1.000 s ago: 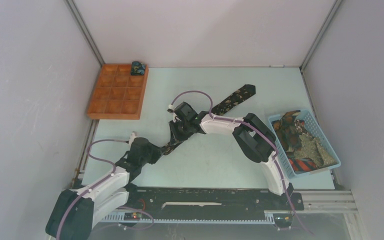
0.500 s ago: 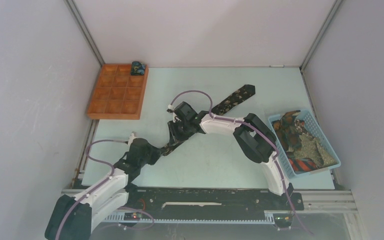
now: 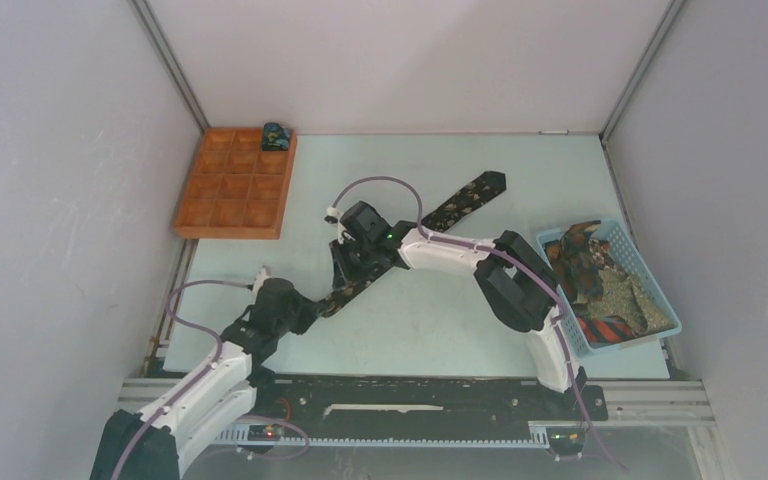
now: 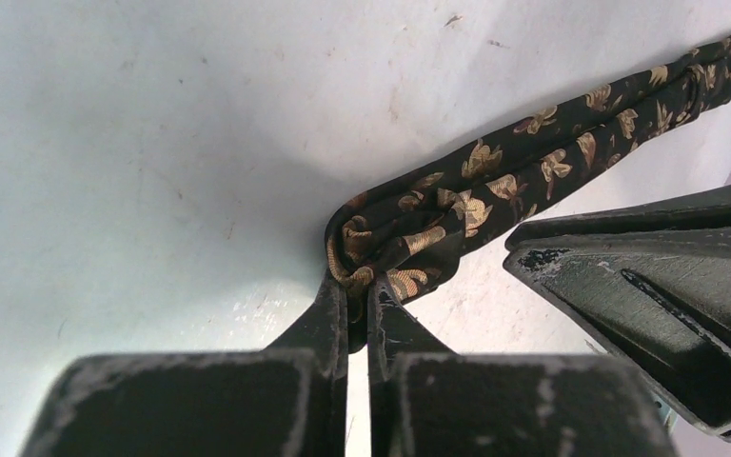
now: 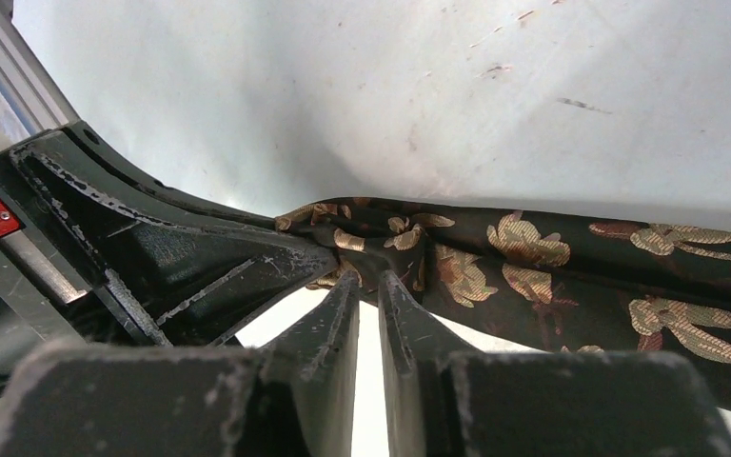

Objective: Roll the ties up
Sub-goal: Roll the tie at the center of the board.

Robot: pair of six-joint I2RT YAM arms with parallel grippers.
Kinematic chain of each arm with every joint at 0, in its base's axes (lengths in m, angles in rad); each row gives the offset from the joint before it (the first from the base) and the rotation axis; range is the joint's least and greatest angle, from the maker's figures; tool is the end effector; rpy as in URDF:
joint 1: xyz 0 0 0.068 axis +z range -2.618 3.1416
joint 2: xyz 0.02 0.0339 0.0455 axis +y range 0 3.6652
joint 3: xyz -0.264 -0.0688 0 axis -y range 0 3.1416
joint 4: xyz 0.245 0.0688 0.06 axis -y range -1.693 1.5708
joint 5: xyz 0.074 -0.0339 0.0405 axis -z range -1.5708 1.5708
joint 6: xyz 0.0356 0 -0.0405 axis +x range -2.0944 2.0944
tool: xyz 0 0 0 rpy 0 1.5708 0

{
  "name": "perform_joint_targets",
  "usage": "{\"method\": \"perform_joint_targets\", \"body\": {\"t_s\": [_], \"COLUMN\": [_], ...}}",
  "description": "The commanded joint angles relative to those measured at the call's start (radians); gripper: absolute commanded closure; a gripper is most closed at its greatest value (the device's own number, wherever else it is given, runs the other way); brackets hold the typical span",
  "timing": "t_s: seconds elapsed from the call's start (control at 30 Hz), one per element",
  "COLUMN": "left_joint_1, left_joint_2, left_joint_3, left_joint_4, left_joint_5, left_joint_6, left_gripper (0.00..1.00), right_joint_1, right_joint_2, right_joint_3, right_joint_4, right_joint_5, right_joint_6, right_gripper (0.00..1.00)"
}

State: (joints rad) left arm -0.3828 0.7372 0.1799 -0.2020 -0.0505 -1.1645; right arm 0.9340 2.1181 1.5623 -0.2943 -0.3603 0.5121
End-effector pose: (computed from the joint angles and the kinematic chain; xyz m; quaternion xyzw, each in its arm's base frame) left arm 0.1339 -0.0520 0.1369 -0.3591 0.8454 -0.2591 0.2985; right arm 0.2682 0.3837 0.1800 -0.2545 0.8870 0.3552 0.1492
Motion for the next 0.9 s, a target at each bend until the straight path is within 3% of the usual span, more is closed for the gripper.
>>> {"method": "perform_joint_targets", "body": {"t_s": [0.0, 0.37, 0.87], "left_joint_1": [0.007, 0.007, 0.006], "left_joint_2": [-0.034, -0.078, -0.098], "left_joint_3": [0.045, 0.070, 0.109], "left_joint_4": [-0.071, -0.126, -0.166], "left_joint_5": [-0.031, -0.027, -0.014], "left_joint_6": [0.036, 0.038, 0.045], "left_gripper": [1.00, 1.00, 1.00], "right_joint_1": [0.015, 0.027, 0.032], "right_joint_2": [-0.007, 0.048, 0.081], "right_joint_3": [0.038, 0.036, 0.038], "right_joint_4": [0.011, 0.015, 0.027], "right_joint_5": [0.009, 0.001, -0.009], "right_joint_6": [-0.002, 0.005, 0.006], "right_gripper": [0.85, 0.92, 0.92]}}
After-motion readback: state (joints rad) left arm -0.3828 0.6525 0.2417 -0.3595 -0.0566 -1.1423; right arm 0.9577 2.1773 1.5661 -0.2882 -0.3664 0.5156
